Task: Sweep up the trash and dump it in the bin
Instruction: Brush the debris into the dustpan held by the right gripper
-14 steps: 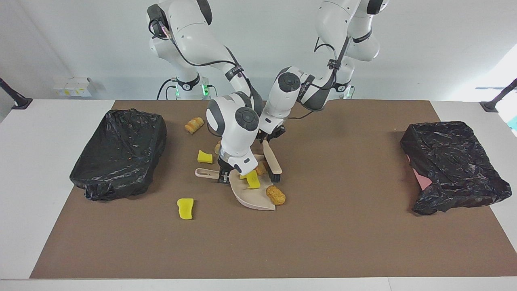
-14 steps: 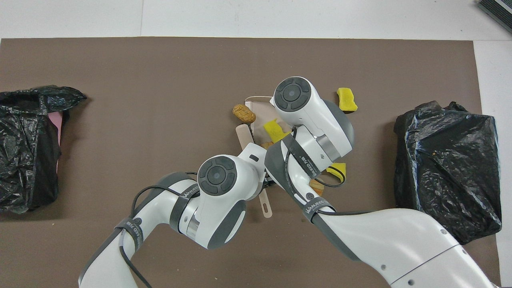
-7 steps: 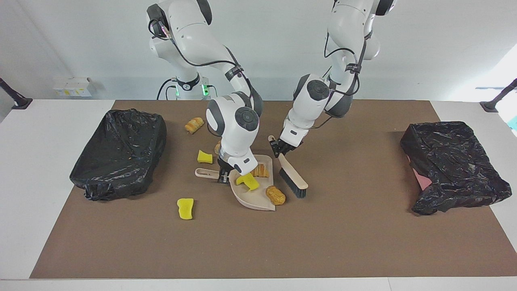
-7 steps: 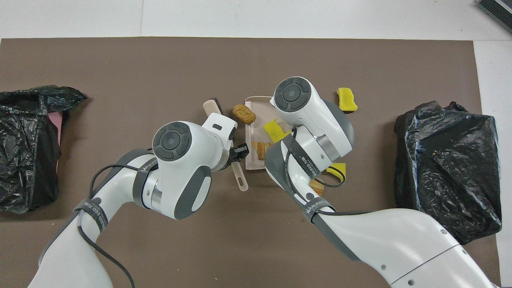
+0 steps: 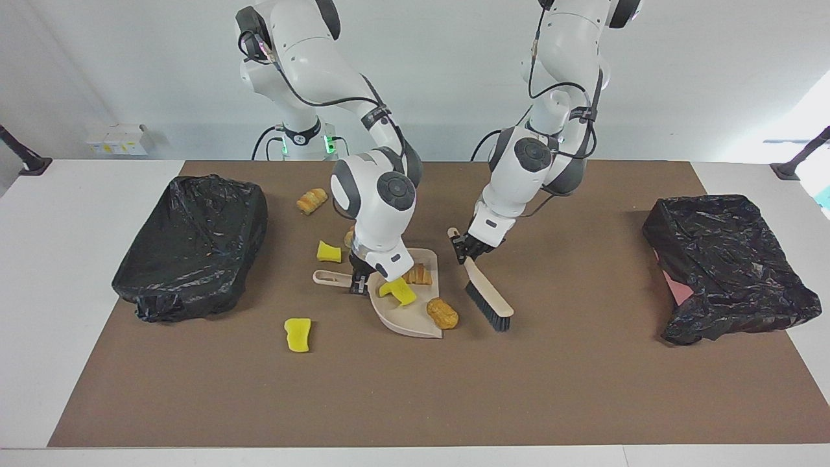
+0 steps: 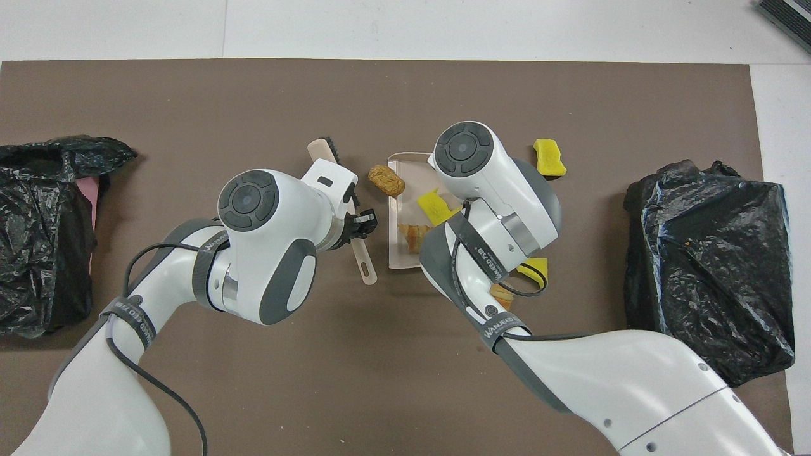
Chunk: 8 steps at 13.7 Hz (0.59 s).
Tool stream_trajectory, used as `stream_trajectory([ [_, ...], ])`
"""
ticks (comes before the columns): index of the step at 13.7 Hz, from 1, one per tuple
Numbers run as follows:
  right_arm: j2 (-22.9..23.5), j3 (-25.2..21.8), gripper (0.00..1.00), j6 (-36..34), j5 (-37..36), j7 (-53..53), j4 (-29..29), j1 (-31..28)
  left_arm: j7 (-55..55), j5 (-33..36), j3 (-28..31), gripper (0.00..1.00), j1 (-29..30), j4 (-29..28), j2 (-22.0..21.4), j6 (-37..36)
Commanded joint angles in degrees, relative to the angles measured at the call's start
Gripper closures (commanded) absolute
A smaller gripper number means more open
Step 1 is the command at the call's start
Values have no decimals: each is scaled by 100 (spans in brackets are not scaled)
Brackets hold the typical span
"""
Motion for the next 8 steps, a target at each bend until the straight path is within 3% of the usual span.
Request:
stream_trajectory([
  [1, -86, 70, 100, 206, 17, 140, -214, -87, 239, 132, -14, 100, -27, 688, 690, 334],
  [8, -77, 70, 100, 373, 17, 193, -223, -96, 1452, 615, -14, 100, 53, 873, 981, 703],
])
